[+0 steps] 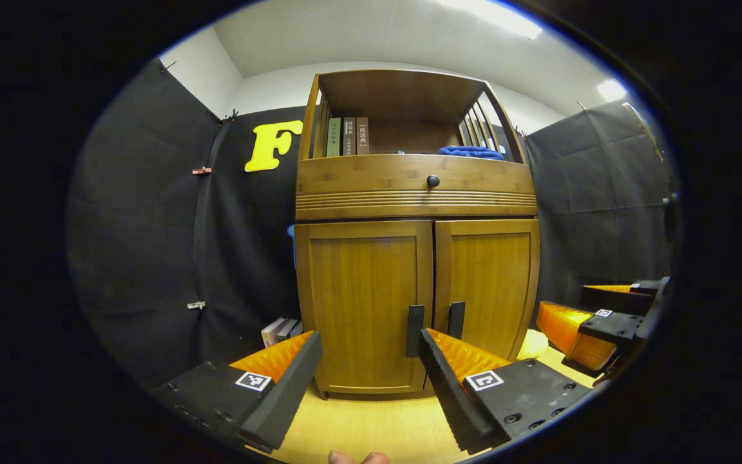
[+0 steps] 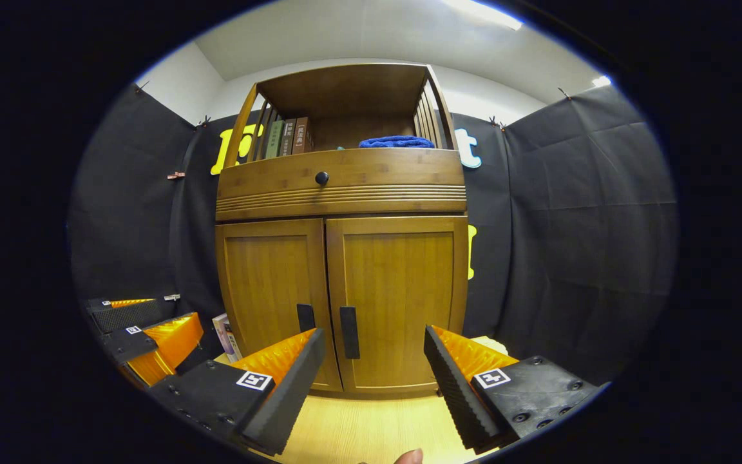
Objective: Open the right door of the double-door shoe cabinet with the right hand, and open the left door with the left hand.
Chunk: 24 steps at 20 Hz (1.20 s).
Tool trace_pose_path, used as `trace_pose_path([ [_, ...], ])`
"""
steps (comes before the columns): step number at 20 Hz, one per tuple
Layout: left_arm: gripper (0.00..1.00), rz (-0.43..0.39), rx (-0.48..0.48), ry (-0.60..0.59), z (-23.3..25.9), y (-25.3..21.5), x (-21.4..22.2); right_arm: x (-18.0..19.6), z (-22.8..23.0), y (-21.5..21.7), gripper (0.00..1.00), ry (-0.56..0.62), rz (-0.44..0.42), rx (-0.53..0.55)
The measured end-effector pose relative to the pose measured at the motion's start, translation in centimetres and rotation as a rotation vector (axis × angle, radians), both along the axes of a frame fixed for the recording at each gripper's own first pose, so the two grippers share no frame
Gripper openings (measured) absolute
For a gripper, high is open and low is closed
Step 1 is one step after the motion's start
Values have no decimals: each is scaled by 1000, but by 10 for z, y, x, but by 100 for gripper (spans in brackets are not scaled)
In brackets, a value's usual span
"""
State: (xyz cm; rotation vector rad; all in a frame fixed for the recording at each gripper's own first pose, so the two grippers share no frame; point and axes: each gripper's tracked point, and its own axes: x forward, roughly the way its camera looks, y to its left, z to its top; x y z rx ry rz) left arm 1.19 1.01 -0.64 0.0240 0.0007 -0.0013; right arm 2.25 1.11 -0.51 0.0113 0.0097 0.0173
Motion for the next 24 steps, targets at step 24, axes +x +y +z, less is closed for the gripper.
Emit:
trace_pose_path([
  [24, 91, 47, 4, 63, -32, 63, 52, 201, -132, 44, 86, 238, 44, 26],
])
